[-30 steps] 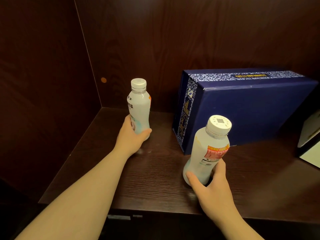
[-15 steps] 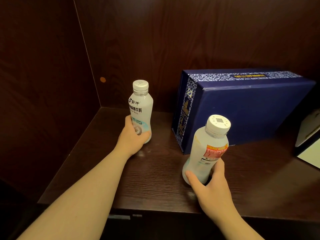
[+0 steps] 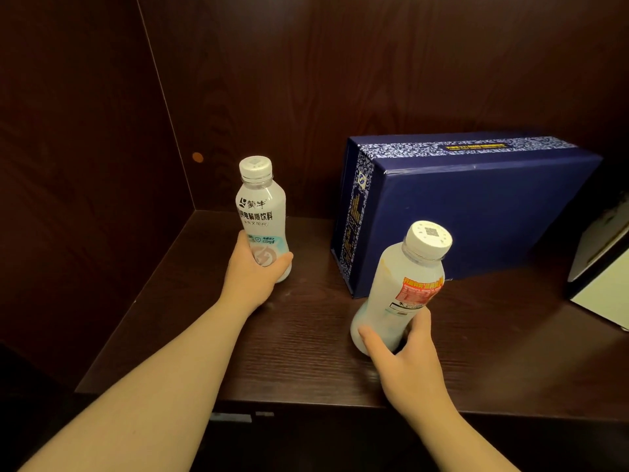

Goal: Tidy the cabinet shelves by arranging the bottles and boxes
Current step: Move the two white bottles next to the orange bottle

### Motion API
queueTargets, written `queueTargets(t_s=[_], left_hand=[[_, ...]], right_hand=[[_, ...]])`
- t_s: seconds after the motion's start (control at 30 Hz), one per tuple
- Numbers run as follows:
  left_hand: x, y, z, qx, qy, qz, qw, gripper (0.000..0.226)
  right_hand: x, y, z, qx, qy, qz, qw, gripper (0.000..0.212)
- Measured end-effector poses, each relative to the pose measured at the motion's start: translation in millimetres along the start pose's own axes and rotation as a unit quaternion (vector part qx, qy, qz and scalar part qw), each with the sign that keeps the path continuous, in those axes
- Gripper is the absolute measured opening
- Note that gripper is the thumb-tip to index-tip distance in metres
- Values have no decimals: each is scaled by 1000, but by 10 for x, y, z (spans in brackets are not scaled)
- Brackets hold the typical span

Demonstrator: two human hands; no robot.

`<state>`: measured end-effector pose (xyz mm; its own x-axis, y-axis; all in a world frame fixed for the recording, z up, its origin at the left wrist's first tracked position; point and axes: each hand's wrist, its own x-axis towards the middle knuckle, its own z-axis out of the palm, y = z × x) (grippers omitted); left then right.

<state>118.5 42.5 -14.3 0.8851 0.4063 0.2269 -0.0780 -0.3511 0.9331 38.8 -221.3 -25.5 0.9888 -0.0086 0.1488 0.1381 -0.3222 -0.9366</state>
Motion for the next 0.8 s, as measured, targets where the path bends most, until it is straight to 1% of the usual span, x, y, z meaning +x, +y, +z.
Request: queueTargets(t_s=[0.07,0.13,0.27,0.4,0.6,0.73,0.8], left_hand=[[-93,61,10,-15,17,-3,1000,53],[-220,139,19,-18,19,-4,1000,51],[-494,321,85,-16,-16,12,1000,52],[-754,711,260,-28,-45,33,998,54],[-1329,1511,868,-58,-83,57,993,57],[-1966,2144,1441,-71,-127,82,986,59],[-2308,2461,1763,-85,-145,89,982,56]], right_hand=[[-6,-7,-7,6,6,-2,1000,72],[-28,-43,-43,21,7,1,1000,75],[-137,-127,-198,58,20,6,998,71],[-309,-241,-602,89,54,-6,995,72],[-518,-508,-1652,117,110,-30,987,72],[-806,-572,-2618,126,139,-63,980,61],[-1005,-569,-3132,116,148,-78,979,59]])
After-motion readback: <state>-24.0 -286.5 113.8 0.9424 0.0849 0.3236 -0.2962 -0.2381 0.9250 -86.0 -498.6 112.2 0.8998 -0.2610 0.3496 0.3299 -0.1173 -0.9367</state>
